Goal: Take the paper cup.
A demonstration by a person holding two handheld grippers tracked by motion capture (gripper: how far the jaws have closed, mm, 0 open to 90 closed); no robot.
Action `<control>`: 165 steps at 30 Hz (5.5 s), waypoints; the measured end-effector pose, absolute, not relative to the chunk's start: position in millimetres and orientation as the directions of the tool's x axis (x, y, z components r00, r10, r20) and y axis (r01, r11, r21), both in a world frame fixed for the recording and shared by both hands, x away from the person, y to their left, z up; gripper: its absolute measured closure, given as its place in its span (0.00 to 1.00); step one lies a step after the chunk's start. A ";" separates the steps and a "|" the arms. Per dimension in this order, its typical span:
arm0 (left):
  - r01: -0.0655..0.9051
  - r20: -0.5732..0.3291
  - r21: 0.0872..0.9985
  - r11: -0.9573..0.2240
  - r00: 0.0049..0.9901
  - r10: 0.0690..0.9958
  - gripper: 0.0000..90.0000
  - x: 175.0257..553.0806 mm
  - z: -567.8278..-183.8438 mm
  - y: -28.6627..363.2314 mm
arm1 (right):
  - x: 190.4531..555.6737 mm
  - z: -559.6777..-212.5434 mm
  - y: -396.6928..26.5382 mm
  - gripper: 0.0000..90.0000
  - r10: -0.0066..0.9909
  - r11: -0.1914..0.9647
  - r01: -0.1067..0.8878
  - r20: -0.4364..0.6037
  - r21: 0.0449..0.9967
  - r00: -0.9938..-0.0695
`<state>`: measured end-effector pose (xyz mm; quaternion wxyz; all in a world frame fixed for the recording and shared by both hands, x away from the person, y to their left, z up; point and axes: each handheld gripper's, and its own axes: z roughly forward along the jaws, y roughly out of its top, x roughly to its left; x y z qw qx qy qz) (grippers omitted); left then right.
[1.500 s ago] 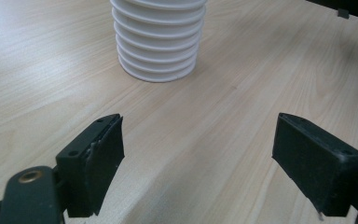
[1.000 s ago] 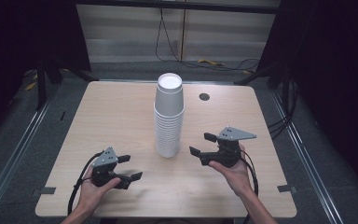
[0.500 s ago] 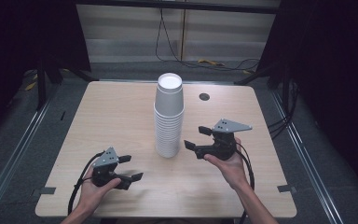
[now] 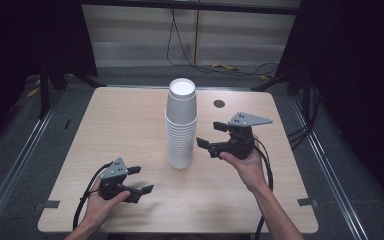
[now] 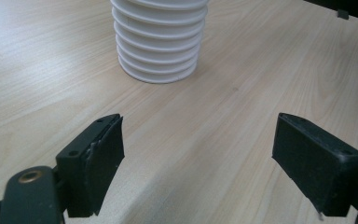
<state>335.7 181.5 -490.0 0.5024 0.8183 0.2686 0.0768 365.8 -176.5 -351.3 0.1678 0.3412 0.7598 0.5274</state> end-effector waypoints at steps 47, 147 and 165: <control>0.366 -0.143 0.862 -0.351 0.839 0.525 0.18 335.4 -490.3 182.7 | 409.9 -278.3 -131.0 0.15 0.587 0.279 0.275 0.063 0.920 -0.807; 0.386 -0.164 0.857 -0.342 0.833 0.528 0.18 337.1 -491.5 183.5 | 405.3 -220.2 -138.9 0.22 0.573 0.072 0.179 0.106 0.981 -0.813; 0.384 -0.152 0.855 -0.348 0.828 0.540 0.18 337.9 -493.4 183.9 | 385.2 -214.3 -173.2 0.22 0.607 0.063 0.164 0.093 0.984 -0.789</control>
